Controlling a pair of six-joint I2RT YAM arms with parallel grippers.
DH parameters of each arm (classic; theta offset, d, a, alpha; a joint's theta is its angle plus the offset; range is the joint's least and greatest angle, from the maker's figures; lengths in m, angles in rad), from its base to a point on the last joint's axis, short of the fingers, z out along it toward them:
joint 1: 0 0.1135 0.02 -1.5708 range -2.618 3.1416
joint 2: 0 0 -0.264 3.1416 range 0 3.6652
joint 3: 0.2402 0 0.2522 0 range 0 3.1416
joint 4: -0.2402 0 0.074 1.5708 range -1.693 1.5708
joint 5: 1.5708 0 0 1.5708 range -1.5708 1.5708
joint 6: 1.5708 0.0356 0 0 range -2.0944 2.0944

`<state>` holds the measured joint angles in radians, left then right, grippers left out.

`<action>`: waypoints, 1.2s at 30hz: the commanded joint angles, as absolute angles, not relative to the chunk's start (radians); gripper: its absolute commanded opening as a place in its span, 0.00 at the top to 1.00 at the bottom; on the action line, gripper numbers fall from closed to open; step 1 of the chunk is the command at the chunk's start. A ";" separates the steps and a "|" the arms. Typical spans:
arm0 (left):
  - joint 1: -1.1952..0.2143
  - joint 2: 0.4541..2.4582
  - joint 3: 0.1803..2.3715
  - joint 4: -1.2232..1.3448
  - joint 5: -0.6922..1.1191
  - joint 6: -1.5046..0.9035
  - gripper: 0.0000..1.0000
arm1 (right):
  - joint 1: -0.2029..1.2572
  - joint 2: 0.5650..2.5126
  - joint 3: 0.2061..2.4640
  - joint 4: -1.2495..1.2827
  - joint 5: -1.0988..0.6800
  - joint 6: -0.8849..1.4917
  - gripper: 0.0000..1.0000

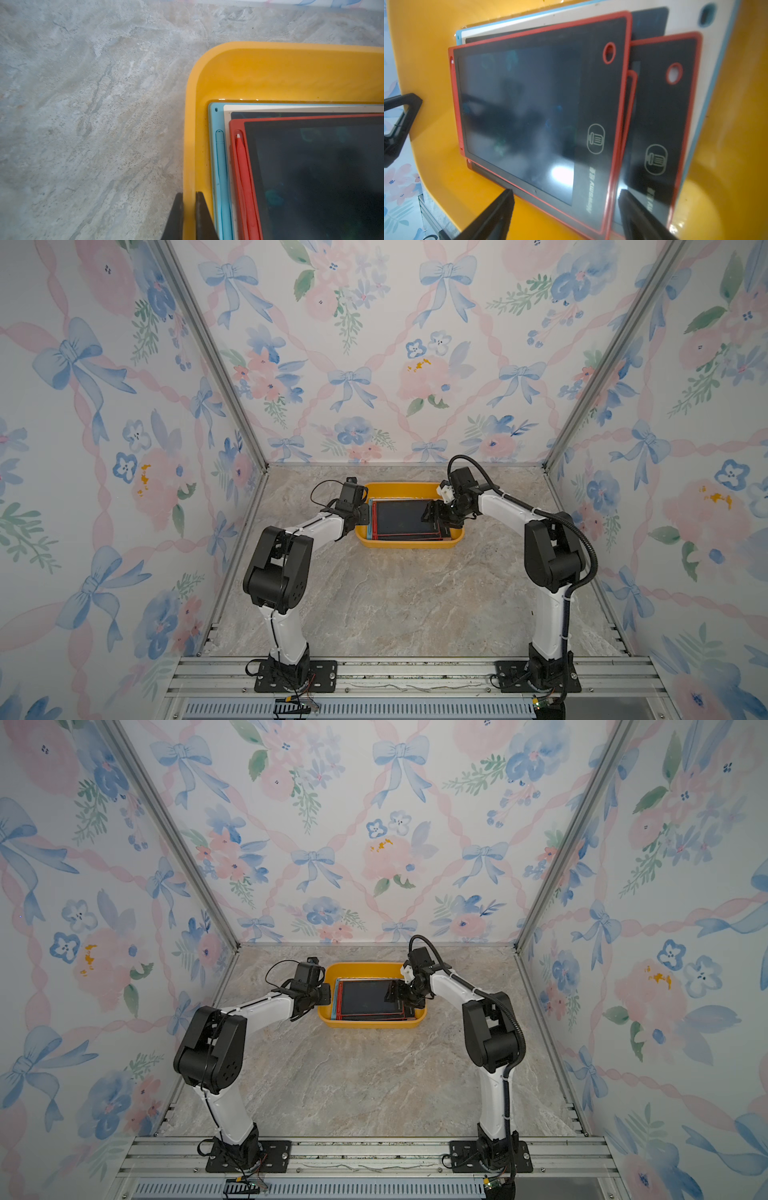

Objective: Take out the writing tablet from the storage box
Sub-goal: Pick up the writing tablet from the storage box.

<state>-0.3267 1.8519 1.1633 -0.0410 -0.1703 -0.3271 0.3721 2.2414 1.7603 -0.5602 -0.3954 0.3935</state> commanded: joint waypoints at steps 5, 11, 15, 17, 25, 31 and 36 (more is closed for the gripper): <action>-0.330 1.867 1.166 -0.065 -0.127 -0.327 1.00 | 0.391 2.268 1.769 -0.535 -0.426 0.402 0.27; -0.330 1.870 1.166 -0.066 -0.118 -0.333 1.00 | 0.395 2.287 1.778 -0.536 -0.449 0.407 0.27; -0.330 1.874 1.166 -0.066 -0.110 -0.336 1.00 | 0.399 2.295 1.781 -0.536 -0.451 0.415 0.27; -0.330 1.875 1.166 -0.066 -0.108 -0.339 1.00 | 0.398 2.299 1.781 -0.535 -0.452 0.419 0.27; -0.330 1.877 1.166 -0.065 -0.103 -0.342 1.00 | 0.400 2.314 1.763 -0.496 -0.485 0.452 0.27; -0.331 1.882 1.166 -0.066 -0.095 -0.348 1.00 | 0.398 2.318 1.712 -0.382 -0.569 0.541 0.27; -0.331 1.891 1.167 -0.066 -0.084 -0.353 1.00 | 0.399 2.326 1.685 -0.295 -0.619 0.606 0.28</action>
<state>-0.3252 1.8538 1.1633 -0.0406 -0.1574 -0.3500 0.3882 2.2719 1.7084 -0.3531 -0.5667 0.5484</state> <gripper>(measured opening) 0.086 0.724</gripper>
